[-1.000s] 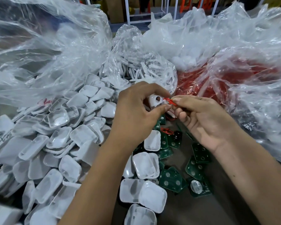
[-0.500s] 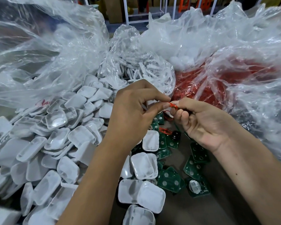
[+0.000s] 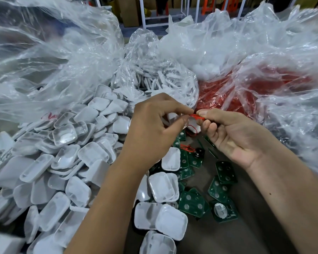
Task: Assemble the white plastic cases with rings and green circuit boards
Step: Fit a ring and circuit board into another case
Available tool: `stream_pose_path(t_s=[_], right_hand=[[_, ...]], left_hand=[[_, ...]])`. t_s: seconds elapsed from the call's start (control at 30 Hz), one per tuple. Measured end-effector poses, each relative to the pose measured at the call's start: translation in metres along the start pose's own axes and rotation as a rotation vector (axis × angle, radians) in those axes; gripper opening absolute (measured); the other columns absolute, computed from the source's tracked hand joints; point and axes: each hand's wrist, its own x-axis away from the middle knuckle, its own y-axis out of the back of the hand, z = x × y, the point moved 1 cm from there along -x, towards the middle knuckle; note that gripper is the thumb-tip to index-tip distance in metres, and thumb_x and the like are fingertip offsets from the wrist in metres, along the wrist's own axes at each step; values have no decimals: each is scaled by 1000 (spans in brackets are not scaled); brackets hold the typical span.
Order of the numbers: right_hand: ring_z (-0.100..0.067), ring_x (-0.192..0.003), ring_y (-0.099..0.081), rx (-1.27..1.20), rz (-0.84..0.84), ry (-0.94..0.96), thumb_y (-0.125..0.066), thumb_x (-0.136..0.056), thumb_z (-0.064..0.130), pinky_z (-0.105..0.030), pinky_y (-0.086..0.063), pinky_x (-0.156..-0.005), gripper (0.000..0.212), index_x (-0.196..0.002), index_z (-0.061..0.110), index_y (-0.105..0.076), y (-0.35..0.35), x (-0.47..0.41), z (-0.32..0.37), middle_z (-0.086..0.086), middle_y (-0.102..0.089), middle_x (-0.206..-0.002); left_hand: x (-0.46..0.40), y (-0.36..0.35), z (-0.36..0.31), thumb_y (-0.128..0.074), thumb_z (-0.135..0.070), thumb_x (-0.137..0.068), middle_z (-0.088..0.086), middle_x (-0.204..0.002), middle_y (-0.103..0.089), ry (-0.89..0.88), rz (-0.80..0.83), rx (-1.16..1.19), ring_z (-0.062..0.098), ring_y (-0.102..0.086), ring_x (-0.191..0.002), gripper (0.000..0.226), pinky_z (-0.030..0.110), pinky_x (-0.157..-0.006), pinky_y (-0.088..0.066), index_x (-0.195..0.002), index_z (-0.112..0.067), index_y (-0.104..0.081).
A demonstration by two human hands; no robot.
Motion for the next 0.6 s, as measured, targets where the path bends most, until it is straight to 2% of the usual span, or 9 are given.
stream_pose_path(t_s=[0.1,0.23,0.3,0.43,0.6], right_hand=[[-9,-53,-63,89,-26,183,-74,-76,3,-12,-51,-49,8,-83,0,-76,3,-1,3,-7,-68,-67],[-16,-54,-66,454,-41,565,-74,-90,-1,-19,-55,-54,6,-94,2,-77,3,0,4,-9,-73,-67],[-20,-55,-70,595,-7,649,-74,-92,0,-23,-58,-55,9,-94,8,-79,0,1,1,-11,-75,-69],[-19,-59,-72,843,47,664,-75,-94,6,-25,-58,-54,14,-92,20,-78,-5,1,-10,-3,-76,-72],[-10,-84,-69,1124,43,802,-80,-89,15,-34,-57,-78,10,-89,24,-79,-9,1,-13,8,-70,-88]], left_hand=[[0,1,5,-70,-12,-96,-7,-85,-74,232,-62,216,15,-71,-65,17,42,-61,-63,-102,-24,-82],[-1,5,10,-67,-10,-99,-1,-76,-75,453,-111,351,15,-65,-51,14,32,-56,-59,-99,-17,-78],[-1,5,11,-68,-10,-98,2,-74,-74,483,-90,366,15,-63,-50,11,28,-53,-56,-94,-13,-78],[0,2,8,-71,-10,-96,10,-75,-75,495,-42,381,12,-61,-48,9,24,-49,-52,-91,-11,-78],[0,2,6,-71,-13,-97,14,-76,-75,507,-39,372,11,-61,-50,10,25,-50,-54,-91,-12,-79]])
